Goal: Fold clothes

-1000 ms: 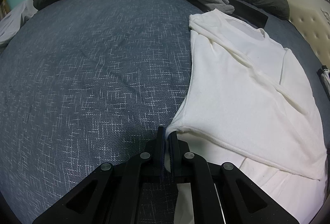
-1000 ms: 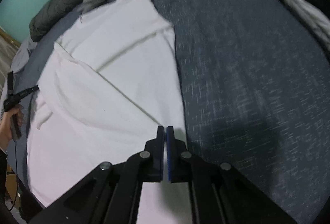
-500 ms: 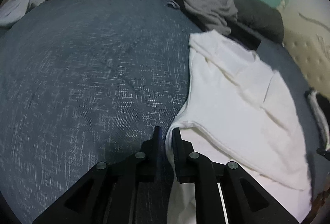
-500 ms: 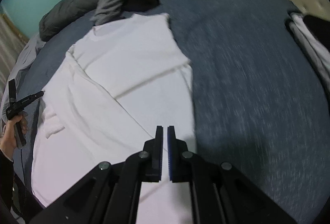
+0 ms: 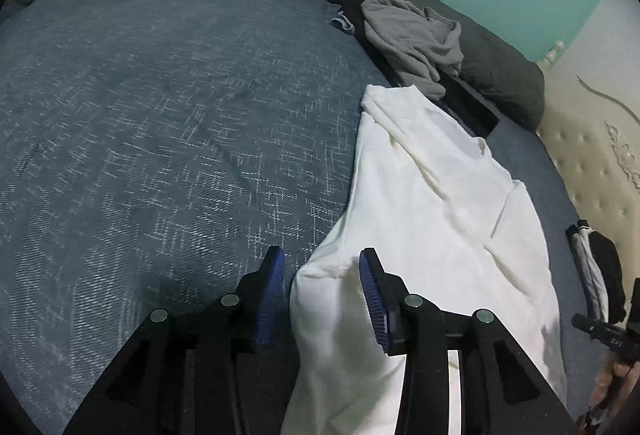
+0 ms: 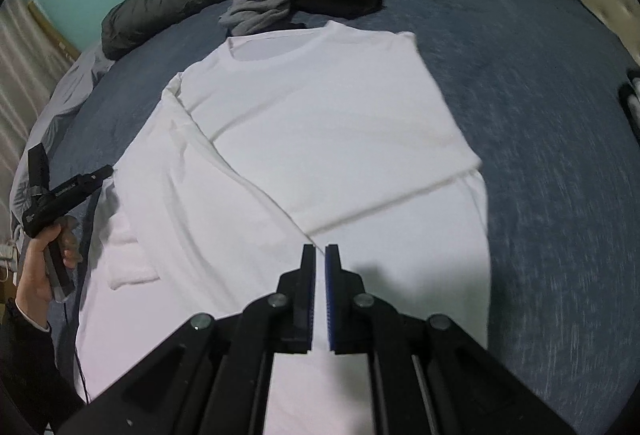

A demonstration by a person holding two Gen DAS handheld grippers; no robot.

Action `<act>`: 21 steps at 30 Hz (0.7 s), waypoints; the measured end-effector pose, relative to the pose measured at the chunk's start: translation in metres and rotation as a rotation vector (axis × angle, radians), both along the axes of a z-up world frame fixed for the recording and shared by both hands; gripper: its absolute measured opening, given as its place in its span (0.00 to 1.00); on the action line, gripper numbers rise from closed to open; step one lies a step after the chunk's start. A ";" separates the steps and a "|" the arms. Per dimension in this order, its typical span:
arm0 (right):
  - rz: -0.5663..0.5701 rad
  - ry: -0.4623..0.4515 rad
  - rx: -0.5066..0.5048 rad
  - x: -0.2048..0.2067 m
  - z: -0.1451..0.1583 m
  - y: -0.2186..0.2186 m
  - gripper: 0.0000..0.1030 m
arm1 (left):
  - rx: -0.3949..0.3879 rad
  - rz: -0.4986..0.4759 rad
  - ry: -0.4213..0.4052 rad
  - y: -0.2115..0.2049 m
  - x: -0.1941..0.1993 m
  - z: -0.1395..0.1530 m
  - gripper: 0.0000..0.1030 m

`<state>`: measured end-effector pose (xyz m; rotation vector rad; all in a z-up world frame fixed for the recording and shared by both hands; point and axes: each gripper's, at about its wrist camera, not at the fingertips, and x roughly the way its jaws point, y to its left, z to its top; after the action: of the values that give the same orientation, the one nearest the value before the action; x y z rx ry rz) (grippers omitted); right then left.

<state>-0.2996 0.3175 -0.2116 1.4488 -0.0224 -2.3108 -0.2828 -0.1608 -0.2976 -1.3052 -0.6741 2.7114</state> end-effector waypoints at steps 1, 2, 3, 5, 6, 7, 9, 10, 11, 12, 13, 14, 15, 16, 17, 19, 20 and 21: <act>0.010 0.006 0.004 -0.003 0.001 -0.006 0.04 | 0.000 0.003 0.005 0.000 0.000 -0.002 0.41; 0.020 0.012 0.007 -0.007 0.002 -0.011 0.04 | -0.009 0.002 0.008 0.001 0.000 -0.004 0.41; 0.030 0.018 0.011 -0.010 0.003 -0.017 0.04 | -0.022 -0.002 0.010 0.003 0.000 -0.006 0.41; 0.050 0.023 0.016 -0.017 0.003 -0.031 0.04 | -0.049 -0.014 0.009 0.005 0.000 -0.007 0.41; 0.060 0.024 0.015 -0.021 0.003 -0.038 0.04 | -0.056 -0.017 0.011 0.005 0.000 -0.007 0.41; 0.072 0.023 0.005 -0.025 0.002 -0.047 0.04 | -0.058 -0.019 0.013 0.005 -0.001 -0.007 0.41; 0.099 0.029 -0.016 -0.033 0.003 -0.066 0.04 | -0.051 -0.016 0.015 0.004 -0.001 -0.007 0.40; 0.118 0.040 -0.021 -0.038 0.005 -0.079 0.05 | -0.046 -0.013 0.013 0.003 -0.002 -0.008 0.38; 0.138 0.051 -0.026 -0.042 0.007 -0.091 0.06 | -0.042 -0.010 0.010 0.002 -0.002 -0.010 0.36; 0.158 0.062 -0.030 -0.047 0.009 -0.104 0.08 | -0.038 -0.007 0.008 0.001 -0.002 -0.011 0.35; 0.181 0.073 -0.033 -0.051 0.010 -0.118 0.11 | -0.033 -0.005 0.007 0.000 -0.002 -0.011 0.33; 0.203 0.082 -0.032 -0.057 0.012 -0.133 0.17 | -0.029 -0.002 0.006 -0.002 -0.002 -0.012 0.31; 0.224 0.091 -0.030 -0.063 0.014 -0.147 0.20 | -0.028 -0.003 0.006 -0.002 -0.002 -0.012 0.30; 0.246 0.103 -0.028 -0.069 0.016 -0.162 0.25 | -0.028 -0.006 0.005 -0.003 -0.001 -0.013 0.29; 0.269 0.116 -0.025 -0.075 0.018 -0.177 0.26 | -0.029 -0.010 0.005 -0.003 -0.001 -0.013 0.28; 0.315 0.142 -0.006 -0.085 0.020 -0.209 0.28 | -0.030 -0.014 0.005 -0.003 -0.001 -0.014 0.27; 0.335 0.155 0.011 -0.089 0.020 -0.223 0.29 | -0.030 -0.016 0.005 -0.003 -0.001 -0.014 0.26; 0.355 0.167 0.027 -0.094 0.019 -0.237 0.29 | -0.029 -0.016 0.006 -0.003 0.000 -0.015 0.26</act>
<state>-0.3935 0.0805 -0.1921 1.1578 0.2912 -2.1333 -0.2833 -0.1634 -0.3124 -1.3028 -0.6237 2.7205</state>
